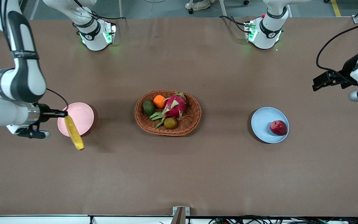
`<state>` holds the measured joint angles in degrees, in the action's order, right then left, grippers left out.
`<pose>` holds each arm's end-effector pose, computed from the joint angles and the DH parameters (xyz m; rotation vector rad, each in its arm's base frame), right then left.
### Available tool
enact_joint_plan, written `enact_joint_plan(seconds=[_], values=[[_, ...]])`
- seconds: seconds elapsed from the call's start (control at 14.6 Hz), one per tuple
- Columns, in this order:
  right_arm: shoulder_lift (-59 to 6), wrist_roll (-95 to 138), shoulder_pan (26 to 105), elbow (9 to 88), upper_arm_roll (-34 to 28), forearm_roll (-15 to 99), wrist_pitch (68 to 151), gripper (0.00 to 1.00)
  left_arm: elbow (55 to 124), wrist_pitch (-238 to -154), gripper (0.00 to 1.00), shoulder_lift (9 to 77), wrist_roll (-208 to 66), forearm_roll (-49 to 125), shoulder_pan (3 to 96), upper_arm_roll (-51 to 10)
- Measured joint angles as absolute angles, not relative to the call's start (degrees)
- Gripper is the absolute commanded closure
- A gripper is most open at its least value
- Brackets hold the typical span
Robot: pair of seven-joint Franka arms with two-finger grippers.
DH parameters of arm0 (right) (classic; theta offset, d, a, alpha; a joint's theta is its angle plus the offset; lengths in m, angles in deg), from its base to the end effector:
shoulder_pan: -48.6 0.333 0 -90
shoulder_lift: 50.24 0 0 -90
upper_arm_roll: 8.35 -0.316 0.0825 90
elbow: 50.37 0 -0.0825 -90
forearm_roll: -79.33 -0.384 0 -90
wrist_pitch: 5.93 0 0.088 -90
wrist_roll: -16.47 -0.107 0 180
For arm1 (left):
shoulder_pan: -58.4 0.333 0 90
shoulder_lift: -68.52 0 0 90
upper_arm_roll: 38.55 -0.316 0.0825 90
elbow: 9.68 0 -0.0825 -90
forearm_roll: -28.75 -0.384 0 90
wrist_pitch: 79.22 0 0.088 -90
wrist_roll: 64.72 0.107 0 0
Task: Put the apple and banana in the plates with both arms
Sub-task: 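Lift the banana with the right gripper while the left gripper withdraws, then lower the banana onto the pink plate and open the right gripper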
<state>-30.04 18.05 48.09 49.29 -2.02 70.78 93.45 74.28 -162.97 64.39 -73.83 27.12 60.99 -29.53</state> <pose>0.6039 -0.0539 0.3520 -2.9615 0.2116 0.5187 0.5627 -0.0566 0.6246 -3.1116 -0.0759 0.1119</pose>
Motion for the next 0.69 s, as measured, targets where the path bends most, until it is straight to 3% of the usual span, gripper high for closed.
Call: enact_joint_plan(seconds=[0.55, 0.69], values=[[-30.09, 20.24, 44.59, 57.00, -2.27, 70.78, 92.71, 0.99, 79.38, -163.06, 0.00, 69.35, -73.98, 28.75, 59.78, -30.07], [-30.09, 20.32, 44.29, 59.09, -2.27, 70.78, 94.94, 0.95, 79.46, -163.35, 0.00, 69.34, -73.98, 28.76, 59.79, -30.07]])
